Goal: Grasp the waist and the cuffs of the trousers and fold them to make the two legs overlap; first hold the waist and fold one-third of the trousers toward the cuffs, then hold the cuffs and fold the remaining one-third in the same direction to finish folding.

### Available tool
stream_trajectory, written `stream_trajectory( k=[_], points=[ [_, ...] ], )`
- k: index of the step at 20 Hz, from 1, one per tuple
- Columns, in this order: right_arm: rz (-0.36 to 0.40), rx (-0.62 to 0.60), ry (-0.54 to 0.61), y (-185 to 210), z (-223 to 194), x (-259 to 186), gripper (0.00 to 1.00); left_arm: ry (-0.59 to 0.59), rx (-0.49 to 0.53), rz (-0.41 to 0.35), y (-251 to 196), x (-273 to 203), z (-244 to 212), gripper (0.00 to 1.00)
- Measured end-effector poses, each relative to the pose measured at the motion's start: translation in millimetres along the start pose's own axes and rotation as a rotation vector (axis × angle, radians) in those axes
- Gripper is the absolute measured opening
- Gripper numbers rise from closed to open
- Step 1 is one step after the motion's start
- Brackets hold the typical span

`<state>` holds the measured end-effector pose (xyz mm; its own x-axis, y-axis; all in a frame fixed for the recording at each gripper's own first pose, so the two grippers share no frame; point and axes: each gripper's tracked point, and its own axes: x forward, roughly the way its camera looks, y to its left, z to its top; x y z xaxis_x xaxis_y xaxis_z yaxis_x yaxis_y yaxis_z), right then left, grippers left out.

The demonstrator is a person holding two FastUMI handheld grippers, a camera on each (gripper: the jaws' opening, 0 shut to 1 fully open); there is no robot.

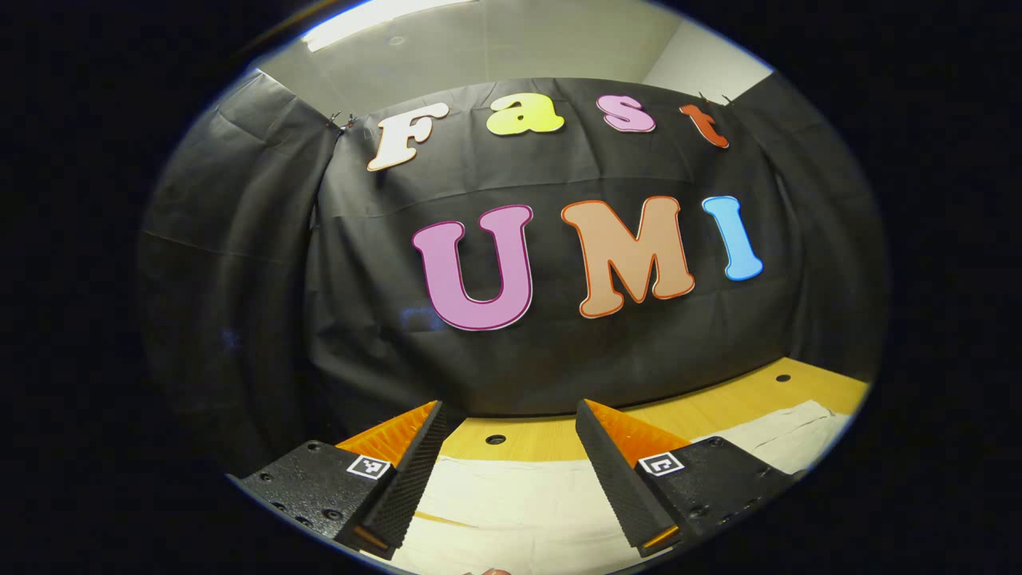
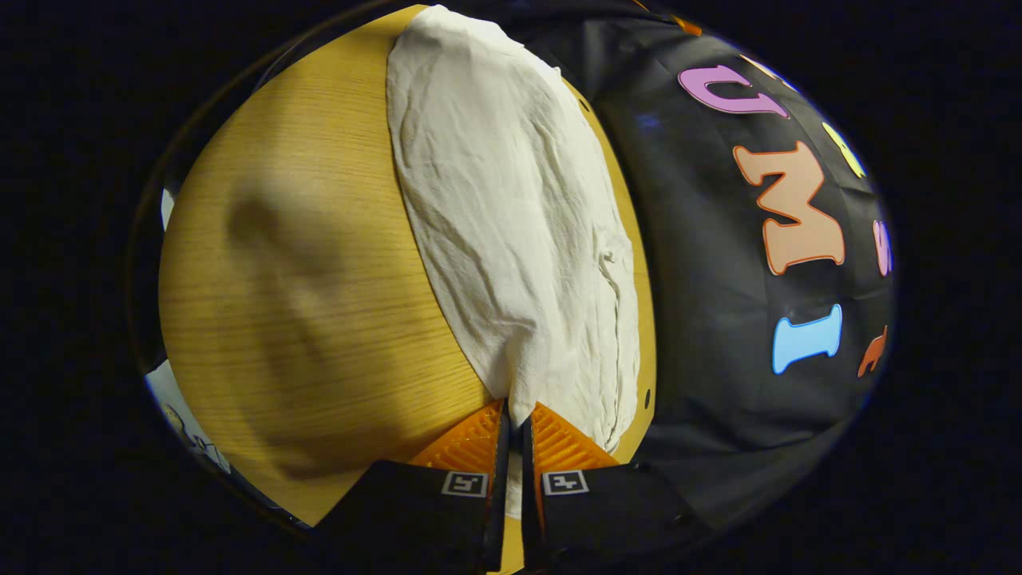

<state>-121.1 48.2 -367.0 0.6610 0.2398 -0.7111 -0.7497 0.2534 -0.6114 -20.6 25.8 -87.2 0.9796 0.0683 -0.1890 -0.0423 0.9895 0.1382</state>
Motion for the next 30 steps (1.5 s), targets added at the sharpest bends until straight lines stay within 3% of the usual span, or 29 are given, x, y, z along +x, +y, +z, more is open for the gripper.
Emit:
stream_trajectory(
  k=[1, 3, 8, 13, 17, 24, 30],
  points=[
    [0.010, 0.039, 0.005, -0.2, -0.7, 1.4, 0.14, 0.007, 0.012, -0.003, 2.5, -0.9, -6.4, 0.96],
    [0.033, 0.118, 0.025, -0.3, -2.6, 2.1, 0.11, 0.048, 0.044, -0.010, 8.0, -4.5, -26.8, 0.96],
    [-0.008, 0.015, 0.006, -0.8, 5.5, -0.6, 0.11, 0.190, 0.209, -0.032, 34.9, -25.7, -94.4, 0.96],
    [0.003, 0.057, 0.020, -1.3, 3.4, 0.7, 0.07, 0.329, 0.350, -0.068, 61.4, -49.8, -151.1, 0.97],
    [0.008, 0.049, 0.018, -1.5, 4.1, -0.1, 0.11, 0.418, 0.431, -0.114, 71.6, -72.5, -188.8, 0.97],
    [0.020, 0.061, 0.015, -1.5, 4.8, -0.5, 0.11, 0.489, 0.700, -0.281, 79.8, -93.3, -234.5, 0.97],
    [0.010, 0.060, 0.016, -1.5, 5.1, -0.6, 0.11, 0.564, 0.881, -0.486, 81.0, -123.9, -269.7, 0.97]
  ],
)
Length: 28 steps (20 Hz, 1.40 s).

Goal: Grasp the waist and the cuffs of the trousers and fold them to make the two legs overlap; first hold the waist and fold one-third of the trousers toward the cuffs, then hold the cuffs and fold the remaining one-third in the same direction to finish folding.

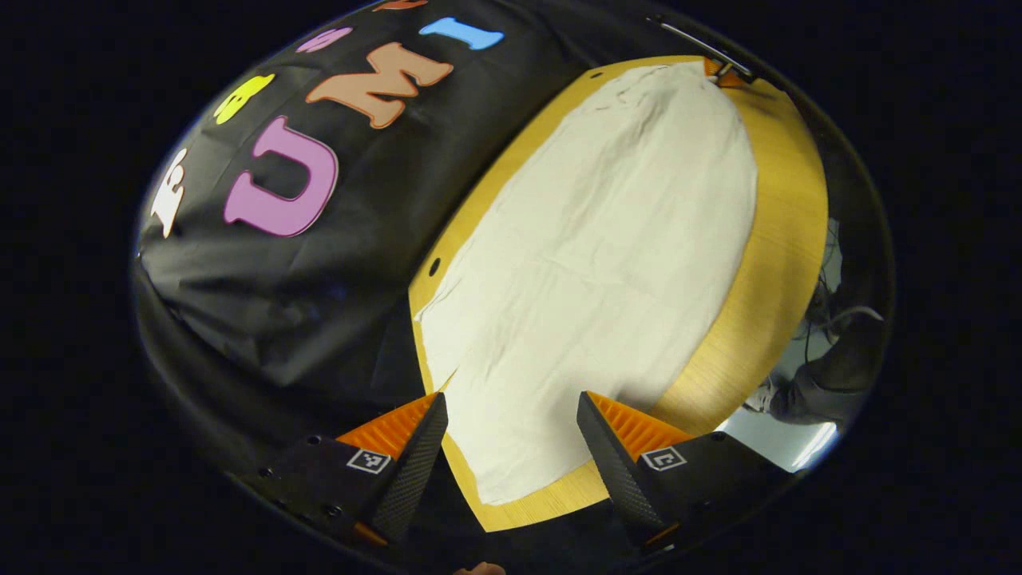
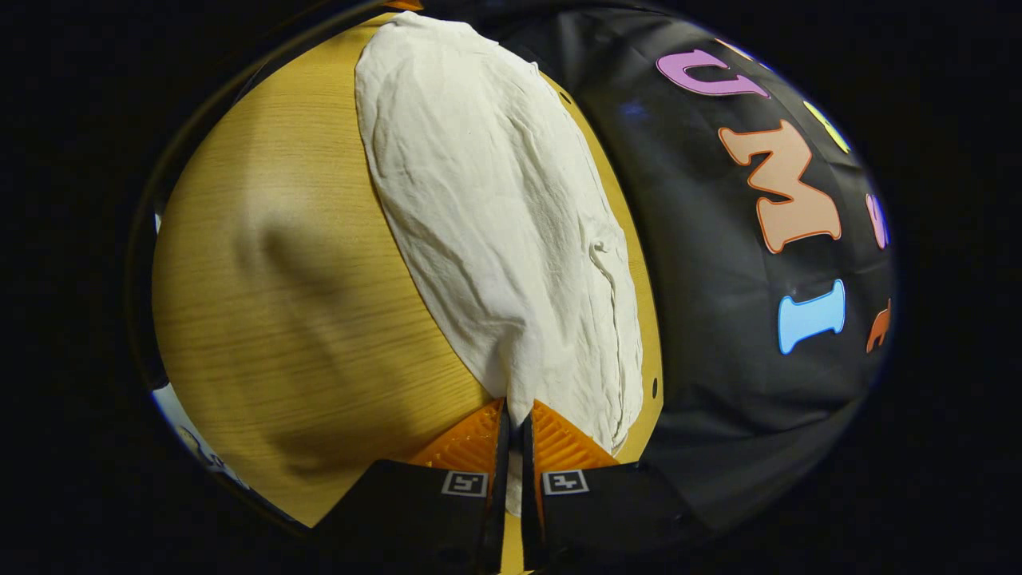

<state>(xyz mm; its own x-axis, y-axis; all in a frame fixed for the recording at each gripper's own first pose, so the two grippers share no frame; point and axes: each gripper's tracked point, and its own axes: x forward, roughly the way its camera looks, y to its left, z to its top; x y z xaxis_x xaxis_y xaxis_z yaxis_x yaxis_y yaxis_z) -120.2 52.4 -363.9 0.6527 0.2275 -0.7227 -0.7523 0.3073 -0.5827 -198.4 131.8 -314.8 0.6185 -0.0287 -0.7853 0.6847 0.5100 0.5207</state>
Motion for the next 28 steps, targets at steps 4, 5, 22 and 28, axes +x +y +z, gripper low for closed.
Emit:
stream_trajectory(
  k=[4, 5, 22, 28],
  points=[
    [-0.008, 0.001, 0.001, -0.5, -1.1, 0.6, 0.11, 0.038, 0.094, -0.077, -23.6, 0.5, -21.0, 0.98],
    [-0.010, 0.001, 0.001, -0.7, -0.9, 0.3, 0.11, 0.046, 0.109, -0.097, -28.5, 0.2, -21.8, 0.98],
    [-0.048, 0.015, 0.000, -1.4, -1.9, 2.7, 0.11, 0.026, 0.374, -0.119, -31.4, 42.9, -6.5, 0.84],
    [-0.049, 0.016, -0.003, -1.3, -3.0, 3.2, 0.11, 0.085, 0.355, -0.192, -45.5, 51.1, -14.4, 0.50]
  ],
)
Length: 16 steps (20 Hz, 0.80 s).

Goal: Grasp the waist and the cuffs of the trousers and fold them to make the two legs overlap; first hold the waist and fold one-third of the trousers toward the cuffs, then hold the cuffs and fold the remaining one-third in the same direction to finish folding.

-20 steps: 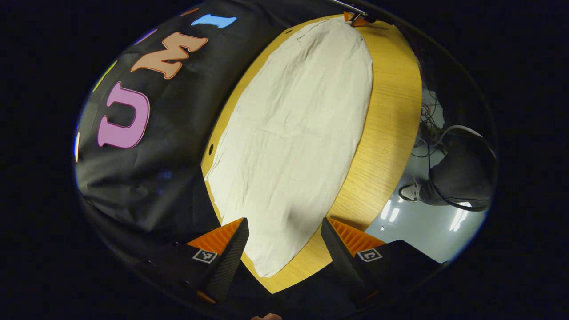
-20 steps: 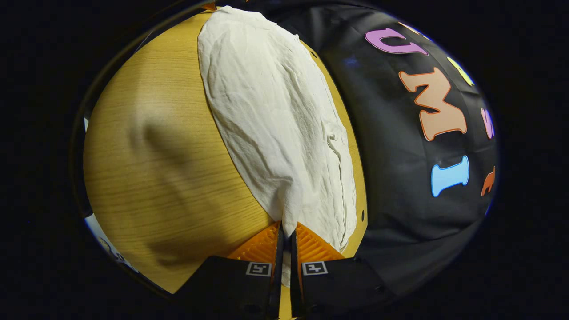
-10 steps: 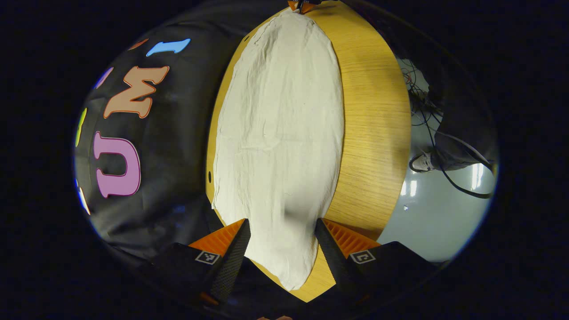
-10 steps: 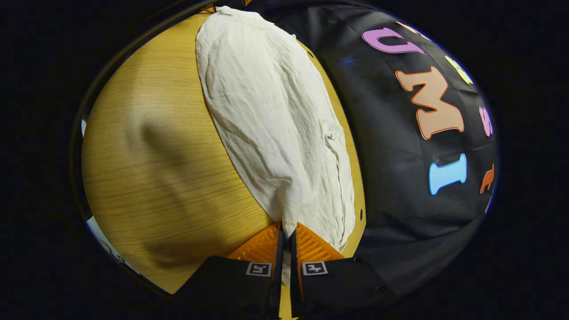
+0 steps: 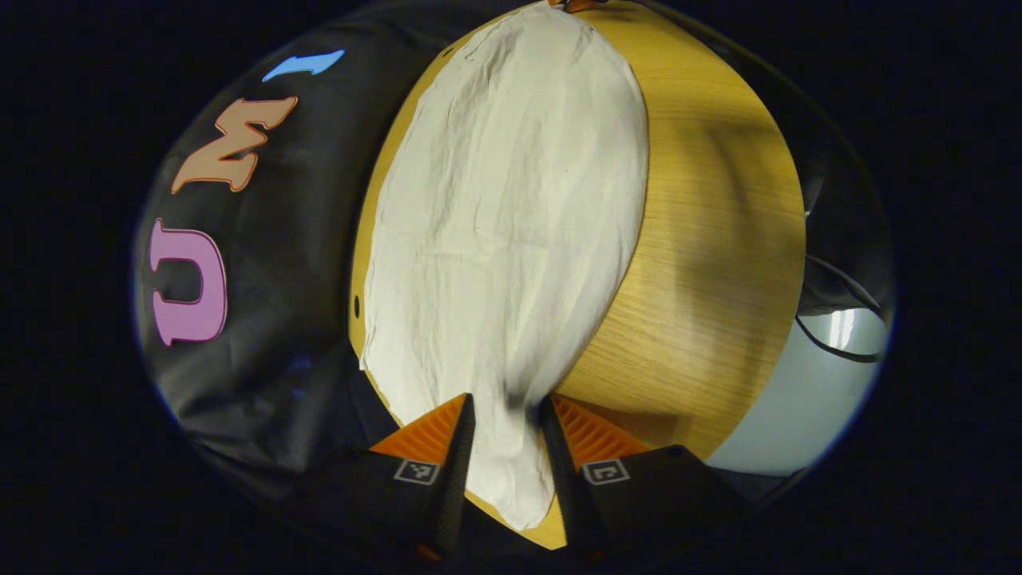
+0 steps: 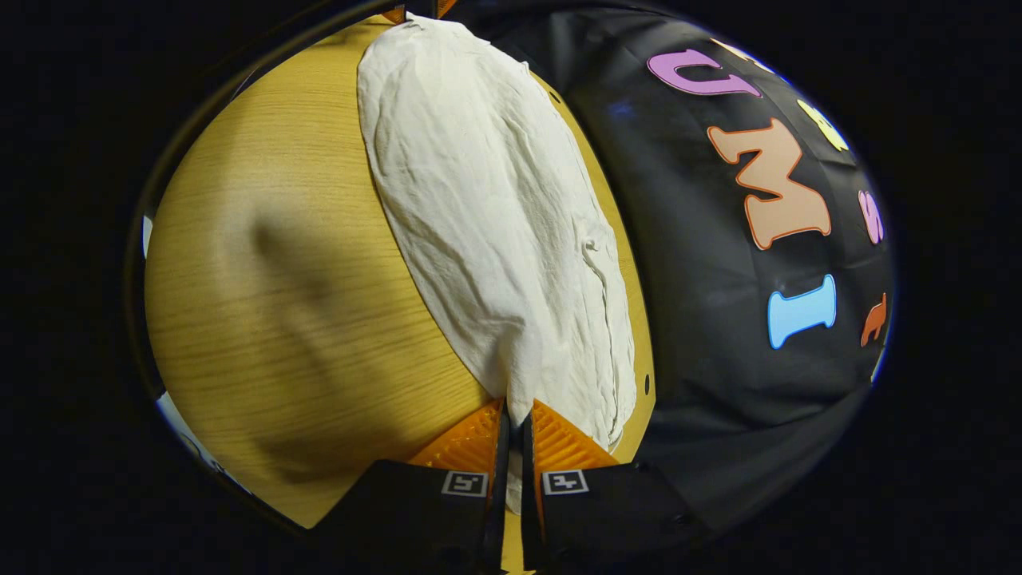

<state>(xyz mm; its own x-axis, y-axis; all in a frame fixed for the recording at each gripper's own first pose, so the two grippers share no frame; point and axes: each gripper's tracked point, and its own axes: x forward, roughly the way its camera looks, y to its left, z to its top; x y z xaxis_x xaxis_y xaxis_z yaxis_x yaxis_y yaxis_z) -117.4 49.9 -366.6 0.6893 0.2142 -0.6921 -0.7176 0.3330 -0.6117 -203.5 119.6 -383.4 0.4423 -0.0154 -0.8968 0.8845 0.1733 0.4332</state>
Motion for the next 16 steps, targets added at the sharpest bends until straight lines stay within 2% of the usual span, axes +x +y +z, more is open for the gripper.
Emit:
stream_trajectory(
  k=[2, 3, 4, 5, 10, 11, 12, 14, 15, 16],
  points=[
    [0.002, -0.001, -0.002, 0.1, 0.2, 0.5, 0.11, 0.014, -0.003, -0.011, -2.2, 1.0, 5.3, 0.27],
    [0.004, 0.000, -0.002, -0.1, 0.1, 0.5, 0.11, 0.023, -0.010, -0.026, -7.2, 1.0, 4.9, 0.23],
    [0.006, 0.002, -0.002, 0.2, -0.1, 0.5, 0.11, 0.036, -0.019, -0.027, -9.0, 1.8, 1.5, 0.09],
    [0.009, 0.005, -0.002, 0.0, -0.4, 0.4, 0.11, 0.034, -0.024, -0.019, -7.0, 1.9, 3.9, 0.01],
    [0.035, 0.032, 0.002, 0.0, -0.5, 0.8, 0.11, 0.036, -0.091, -0.015, -4.8, 1.4, 3.5, 0.00],
    [0.048, 0.062, 0.004, -0.1, -0.8, 0.4, 0.07, 0.032, -0.116, -0.030, -5.9, 1.6, 3.8, 0.00],
    [0.050, 0.090, 0.006, -3.0, -0.5, 0.3, 0.11, 0.030, -0.135, -0.044, -7.2, 0.7, 4.5, 0.00],
    [0.021, 0.098, -0.005, -18.0, 2.7, -2.4, 0.11, 0.032, -0.135, -0.030, -1.7, -1.3, 5.3, 0.00],
    [0.005, 0.094, -0.012, -25.5, 5.3, -3.7, 0.07, 0.033, -0.126, -0.019, 1.5, -3.3, 5.8, 0.00],
    [-0.005, 0.094, -0.016, -30.4, 7.7, -3.3, 0.11, 0.033, -0.124, -0.007, 5.0, -4.7, 6.2, 0.00]
  ],
)
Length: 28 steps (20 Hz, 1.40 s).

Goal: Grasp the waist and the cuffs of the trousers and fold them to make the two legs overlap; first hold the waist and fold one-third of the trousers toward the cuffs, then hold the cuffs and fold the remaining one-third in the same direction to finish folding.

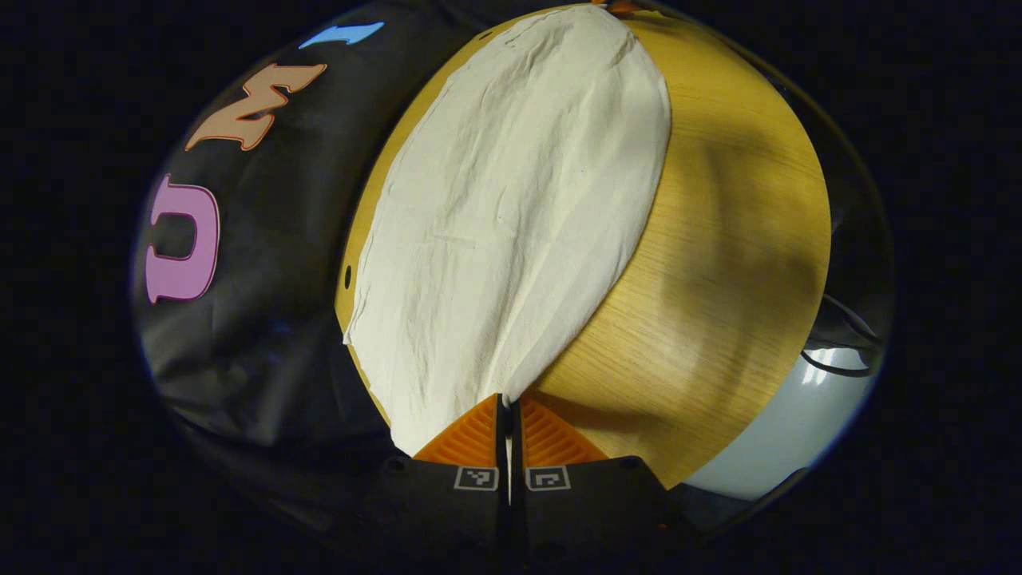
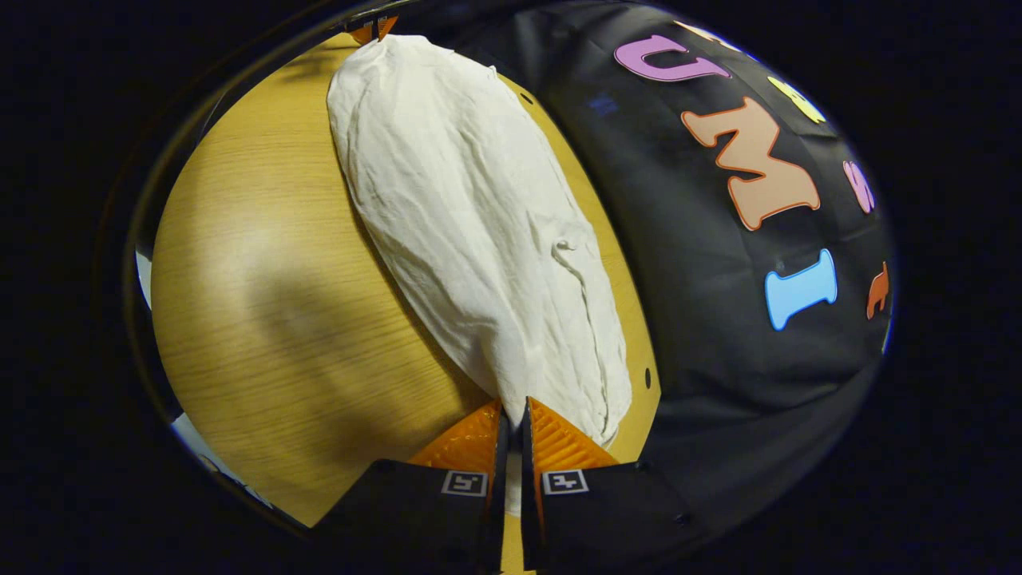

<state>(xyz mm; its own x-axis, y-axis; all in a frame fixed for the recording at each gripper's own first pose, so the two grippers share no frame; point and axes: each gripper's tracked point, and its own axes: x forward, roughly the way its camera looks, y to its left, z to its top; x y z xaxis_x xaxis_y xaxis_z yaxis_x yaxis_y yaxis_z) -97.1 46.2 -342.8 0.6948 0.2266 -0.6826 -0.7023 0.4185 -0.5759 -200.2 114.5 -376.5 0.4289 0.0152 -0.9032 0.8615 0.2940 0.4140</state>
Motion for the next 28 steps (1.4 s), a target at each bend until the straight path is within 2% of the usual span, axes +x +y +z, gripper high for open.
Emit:
stream_trajectory(
  k=[1, 2, 3, 4, 8, 9, 10, 11, 12, 18, 28],
  points=[
    [-0.009, 0.000, -0.002, -5.4, 1.2, -0.8, 0.11, -0.002, -0.007, 0.007, 3.0, -0.8, 0.4, 0.00],
    [-0.022, 0.000, -0.008, -12.3, 2.8, -2.3, 0.07, -0.003, -0.021, 0.019, 7.7, -2.4, 2.4, 0.00],
    [-0.034, 0.003, -0.012, -18.9, 4.5, -4.0, 0.11, -0.005, -0.035, 0.030, 14.1, -5.0, 5.0, 0.00],
    [-0.044, 0.009, -0.016, -24.2, 4.9, -5.3, 0.07, -0.006, -0.045, 0.046, 22.3, -6.9, 6.9, 0.00],
    [-0.085, 0.012, -0.044, -47.4, 12.0, -9.5, 0.11, -0.014, -0.074, 0.133, 64.6, -13.4, 15.7, 0.00],
    [-0.098, 0.015, -0.056, -54.3, 15.4, -9.5, 0.07, -0.014, -0.080, 0.150, 74.0, -13.3, 19.6, 0.00],
    [-0.107, 0.019, -0.068, -59.9, 17.5, -9.5, 0.11, -0.015, -0.081, 0.169, 83.8, -13.2, 23.7, 0.00],
    [-0.115, 0.020, -0.082, -65.5, 20.5, -8.9, 0.08, -0.007, -0.082, 0.185, 92.8, -15.9, 24.5, 0.00],
    [-0.121, 0.021, -0.097, -71.5, 23.1, -6.8, 0.11, 0.000, -0.082, 0.200, 100.3, -15.7, 26.5, 0.00],
    [-0.146, 0.062, -0.161, -105.4, 34.3, 6.5, 0.11, 0.017, -0.078, 0.276, 142.1, -12.3, 42.2, 0.00],
    [-0.277, 0.099, -0.079, -168.0, 67.9, 32.9, 0.11, -0.102, -0.076, 0.347, 247.2, 24.1, 70.6, 0.00]
  ],
)
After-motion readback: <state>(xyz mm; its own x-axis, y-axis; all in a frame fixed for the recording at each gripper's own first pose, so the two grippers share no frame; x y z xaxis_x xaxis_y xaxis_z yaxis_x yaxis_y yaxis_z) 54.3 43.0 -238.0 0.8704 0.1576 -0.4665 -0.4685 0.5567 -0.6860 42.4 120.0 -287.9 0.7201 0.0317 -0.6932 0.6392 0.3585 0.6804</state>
